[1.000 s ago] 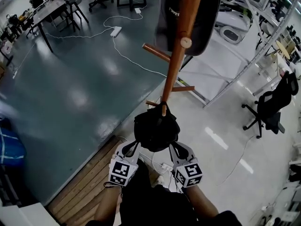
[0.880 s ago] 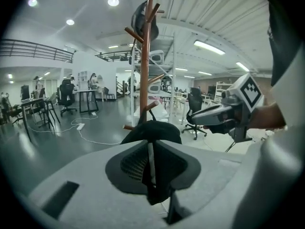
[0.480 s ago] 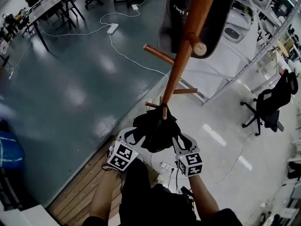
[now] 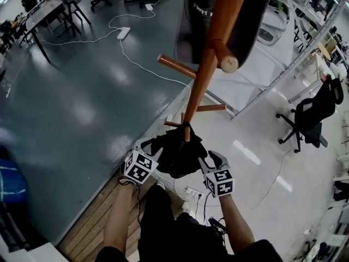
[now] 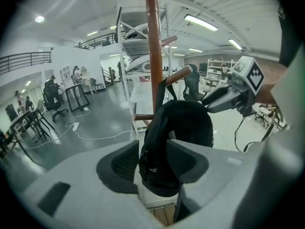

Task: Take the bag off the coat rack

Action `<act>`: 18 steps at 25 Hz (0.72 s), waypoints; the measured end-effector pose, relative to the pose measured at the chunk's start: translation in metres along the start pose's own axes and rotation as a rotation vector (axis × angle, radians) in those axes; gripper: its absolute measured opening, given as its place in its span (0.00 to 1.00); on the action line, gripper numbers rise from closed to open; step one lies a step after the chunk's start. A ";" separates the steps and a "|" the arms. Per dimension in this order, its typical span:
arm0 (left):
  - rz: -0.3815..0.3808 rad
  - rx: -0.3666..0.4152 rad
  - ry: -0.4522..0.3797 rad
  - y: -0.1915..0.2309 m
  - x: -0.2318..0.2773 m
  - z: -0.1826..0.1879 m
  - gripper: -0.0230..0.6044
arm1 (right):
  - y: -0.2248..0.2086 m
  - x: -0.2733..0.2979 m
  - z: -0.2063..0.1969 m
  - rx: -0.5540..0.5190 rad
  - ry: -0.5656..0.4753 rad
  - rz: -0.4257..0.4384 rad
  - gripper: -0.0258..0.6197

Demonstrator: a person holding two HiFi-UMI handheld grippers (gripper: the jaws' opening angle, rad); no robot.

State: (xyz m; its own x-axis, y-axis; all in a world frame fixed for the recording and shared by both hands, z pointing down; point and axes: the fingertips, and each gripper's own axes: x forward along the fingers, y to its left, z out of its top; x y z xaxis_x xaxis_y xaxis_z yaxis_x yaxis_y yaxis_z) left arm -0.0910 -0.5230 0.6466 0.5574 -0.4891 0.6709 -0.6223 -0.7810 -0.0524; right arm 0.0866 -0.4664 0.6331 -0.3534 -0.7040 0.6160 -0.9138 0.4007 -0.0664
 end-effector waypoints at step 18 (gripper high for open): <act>-0.014 -0.034 0.080 0.008 0.047 -0.024 0.34 | -0.008 0.024 -0.017 0.033 0.061 0.009 0.28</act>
State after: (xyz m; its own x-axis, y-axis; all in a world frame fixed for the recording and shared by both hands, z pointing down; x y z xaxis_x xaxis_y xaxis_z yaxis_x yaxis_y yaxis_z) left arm -0.0823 -0.5428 0.6953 0.5213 -0.4451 0.7281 -0.6341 -0.7730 -0.0185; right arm 0.0888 -0.4760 0.6617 -0.3495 -0.6630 0.6620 -0.9172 0.3864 -0.0973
